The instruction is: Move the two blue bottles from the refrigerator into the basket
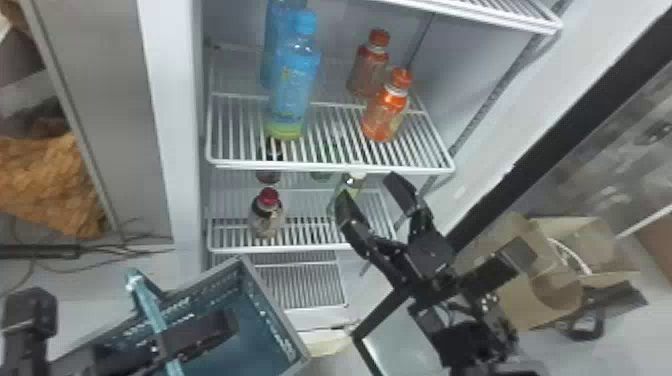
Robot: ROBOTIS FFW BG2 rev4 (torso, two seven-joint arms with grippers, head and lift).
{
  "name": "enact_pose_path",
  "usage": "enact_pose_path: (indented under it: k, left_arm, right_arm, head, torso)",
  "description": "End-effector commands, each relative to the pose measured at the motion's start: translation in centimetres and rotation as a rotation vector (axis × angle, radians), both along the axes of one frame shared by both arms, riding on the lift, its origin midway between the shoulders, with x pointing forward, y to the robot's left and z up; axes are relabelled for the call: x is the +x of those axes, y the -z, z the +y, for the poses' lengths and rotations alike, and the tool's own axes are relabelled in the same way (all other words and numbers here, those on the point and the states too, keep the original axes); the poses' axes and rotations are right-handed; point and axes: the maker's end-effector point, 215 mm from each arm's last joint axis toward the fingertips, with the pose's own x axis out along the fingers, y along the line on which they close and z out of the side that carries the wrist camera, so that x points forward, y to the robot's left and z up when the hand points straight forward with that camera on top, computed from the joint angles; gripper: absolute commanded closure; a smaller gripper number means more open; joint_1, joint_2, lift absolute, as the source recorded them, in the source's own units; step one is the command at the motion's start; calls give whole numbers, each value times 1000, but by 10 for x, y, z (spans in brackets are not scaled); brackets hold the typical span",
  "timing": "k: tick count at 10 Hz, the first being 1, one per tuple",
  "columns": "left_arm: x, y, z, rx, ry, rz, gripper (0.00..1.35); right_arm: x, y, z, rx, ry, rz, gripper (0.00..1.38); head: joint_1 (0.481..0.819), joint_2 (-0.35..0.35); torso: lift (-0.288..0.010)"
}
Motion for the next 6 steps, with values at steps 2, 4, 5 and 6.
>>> enact_pose_path:
  k: [2,4,5,6]
  left_arm:
    - [1,-2,-1,0,0,-7,1202]
    - [1,-2,-1,-3,-1,-4,1202]
    - [1,-2,-1,-3,-1,-4,1202]
    - [1,-2,0,-5,-1,-5,1202]
  right_arm:
    - [28,-12,9,-22,-24,-16,186]
    - [48,-20,23,-26,-53,-26,182]
    - [57,-20,28,-27,-67,-20,177]
    - [65,-23,35,-30,-80,-25,177]
  head:
    - [695,-285]
    - [695,-267]
    - [695,-252]
    - [695,-236]
  torso:
    - [-10]
    - [-10]
    - [-10]
    - [-10]
